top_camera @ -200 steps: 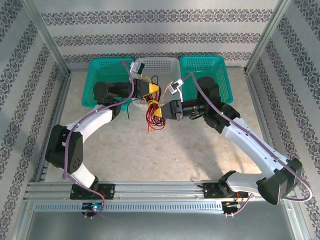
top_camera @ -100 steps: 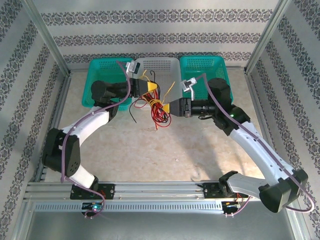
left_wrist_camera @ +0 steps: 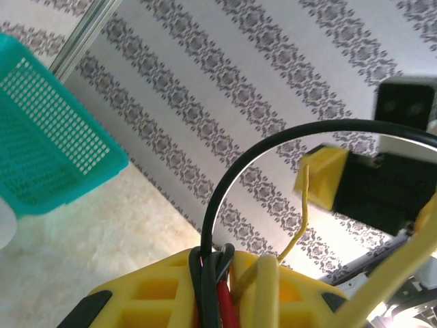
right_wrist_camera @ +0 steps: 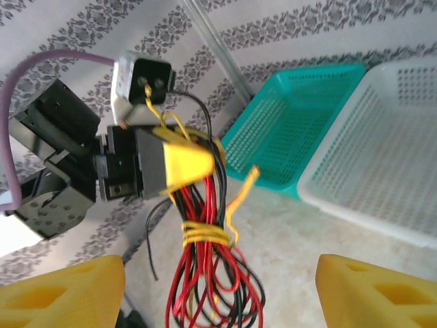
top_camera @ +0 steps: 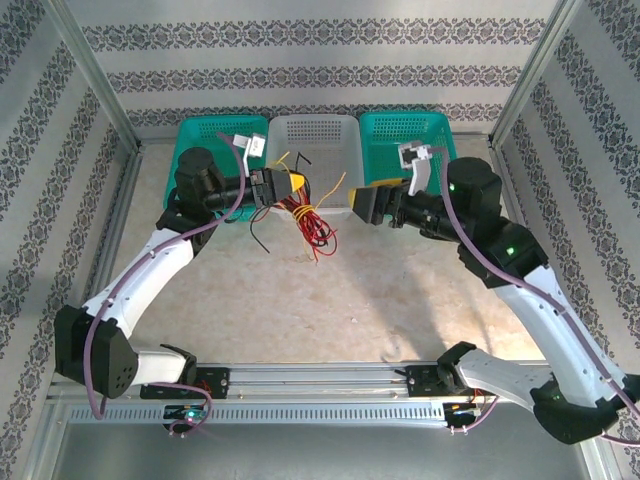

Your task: Untangle the cables

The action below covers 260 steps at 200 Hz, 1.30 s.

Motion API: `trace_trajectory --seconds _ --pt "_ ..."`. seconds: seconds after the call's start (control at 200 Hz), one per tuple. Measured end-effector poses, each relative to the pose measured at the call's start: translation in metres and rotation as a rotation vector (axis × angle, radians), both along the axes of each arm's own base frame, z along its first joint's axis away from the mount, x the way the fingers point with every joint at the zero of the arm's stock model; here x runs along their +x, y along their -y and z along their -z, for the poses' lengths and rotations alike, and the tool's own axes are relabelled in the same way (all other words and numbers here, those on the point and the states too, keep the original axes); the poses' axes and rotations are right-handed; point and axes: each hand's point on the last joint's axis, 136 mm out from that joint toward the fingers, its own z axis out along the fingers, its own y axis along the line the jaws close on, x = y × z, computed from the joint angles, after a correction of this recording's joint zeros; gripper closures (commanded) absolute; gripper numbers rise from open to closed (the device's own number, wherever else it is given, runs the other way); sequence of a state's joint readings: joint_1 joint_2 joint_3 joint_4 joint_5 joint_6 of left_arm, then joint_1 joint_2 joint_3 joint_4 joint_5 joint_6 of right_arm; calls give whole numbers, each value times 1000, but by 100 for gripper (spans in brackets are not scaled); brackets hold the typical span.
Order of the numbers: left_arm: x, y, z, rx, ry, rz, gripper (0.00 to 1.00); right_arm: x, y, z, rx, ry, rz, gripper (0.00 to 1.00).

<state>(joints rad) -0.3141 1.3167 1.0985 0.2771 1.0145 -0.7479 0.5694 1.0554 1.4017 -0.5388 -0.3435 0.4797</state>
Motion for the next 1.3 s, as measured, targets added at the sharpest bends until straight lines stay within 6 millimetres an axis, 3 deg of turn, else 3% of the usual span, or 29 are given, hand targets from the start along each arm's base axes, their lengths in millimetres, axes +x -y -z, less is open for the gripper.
trace_trajectory --seconds 0.135,0.32,0.625,0.844,0.959,1.024,1.299 --pt "0 0 9 24 -28 4 100 7 -15 -2 -63 25 -6 42" --pt "-1 1 10 30 -22 11 100 11 -26 17 -120 -34 -34 56" --pt "-5 2 8 20 -17 36 100 16 -50 53 -110 -184 -112 61" --pt "-9 3 15 17 -28 55 100 23 -51 69 -35 -275 -110 72" --pt "-11 3 18 15 -38 65 100 25 -51 66 -10 -282 -109 85" --pt "-11 3 18 14 -41 71 100 26 -51 65 -2 -289 -109 100" --pt "-13 5 13 -4 -32 86 100 31 -41 63 -3 -308 -90 100"
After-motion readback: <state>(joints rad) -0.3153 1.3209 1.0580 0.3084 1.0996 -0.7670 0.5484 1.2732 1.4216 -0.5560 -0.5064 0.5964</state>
